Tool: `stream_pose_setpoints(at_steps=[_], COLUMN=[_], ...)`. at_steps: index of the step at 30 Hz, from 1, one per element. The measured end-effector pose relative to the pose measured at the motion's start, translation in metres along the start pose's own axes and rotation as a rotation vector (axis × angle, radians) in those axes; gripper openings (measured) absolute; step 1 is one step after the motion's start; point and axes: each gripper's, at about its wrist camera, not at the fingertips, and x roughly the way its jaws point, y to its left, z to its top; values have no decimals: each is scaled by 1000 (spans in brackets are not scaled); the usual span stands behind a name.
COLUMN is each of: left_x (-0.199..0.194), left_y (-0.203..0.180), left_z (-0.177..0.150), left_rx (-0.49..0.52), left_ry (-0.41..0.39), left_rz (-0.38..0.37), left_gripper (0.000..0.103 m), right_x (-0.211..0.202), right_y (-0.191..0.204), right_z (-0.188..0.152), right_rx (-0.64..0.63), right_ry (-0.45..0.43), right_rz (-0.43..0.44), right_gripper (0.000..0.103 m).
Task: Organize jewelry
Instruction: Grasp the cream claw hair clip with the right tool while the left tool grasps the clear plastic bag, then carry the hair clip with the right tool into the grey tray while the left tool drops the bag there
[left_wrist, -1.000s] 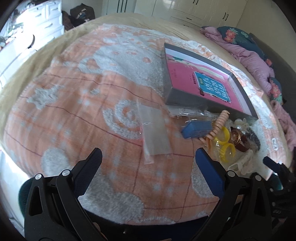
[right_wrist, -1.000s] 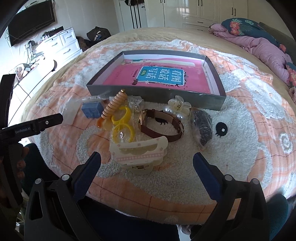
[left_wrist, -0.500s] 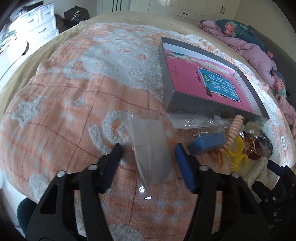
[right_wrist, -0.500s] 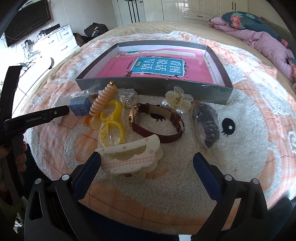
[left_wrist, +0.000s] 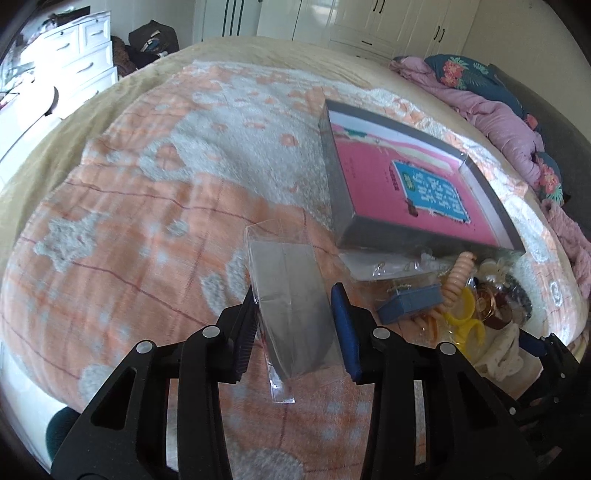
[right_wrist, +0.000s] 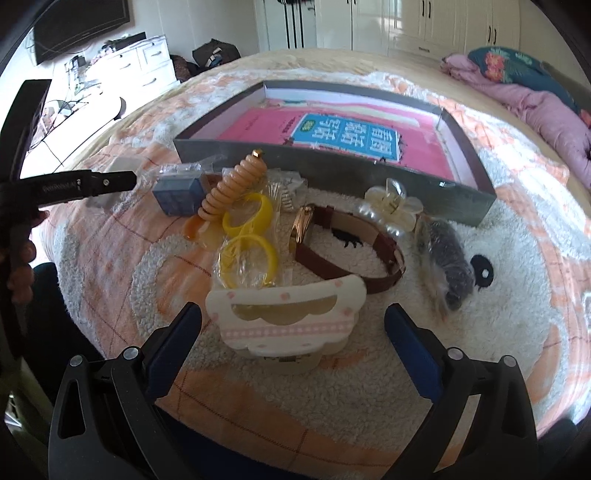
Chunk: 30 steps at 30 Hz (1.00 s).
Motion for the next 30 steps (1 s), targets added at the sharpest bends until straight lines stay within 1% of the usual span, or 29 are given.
stream_pose_setpoints(at_steps=[1,2,6,9,12,16,18,21,26,30], left_x=[-3,-5,-14,-21,-25,-27,-27,-24,-14,-4], left_y=[1,1,2,-1,-6,-14,-17,-25,-39,-51], left_z=[2,3,12,21,29,41,47,56,71,81], left_rx=[-1,-1,-8,-1,4,16,12,31,60,86], left_ry=[-7,-10,-31,-46,-58,-77,-82,-93,-99,-95], left_rz=[-1,-3,-6,-16,-34,-52,-70,-73,-82,-100], left_gripper=[31,31,31,31,31,31,31,31,31,31], right_x=[-1,-2,-6,-18,-36,-54,-58,-62,-52,-42], right_y=[0,-1,-2,-7,-14,-29,-40,-55,-81,-95], right_z=[0,0,-2,-2,3,20,32,48,81,97], right_rx=[-9,-21,-51,-29,-7,9,17,37,59,72], right_ry=[-8,-10,-15,-27,-60,-119,-146,-178,-219,-221], right_rz=[2,10,27,44,56,36,18,-4,-46,-57], right_gripper=[83,74,73,73,73,73,73,73,73,73])
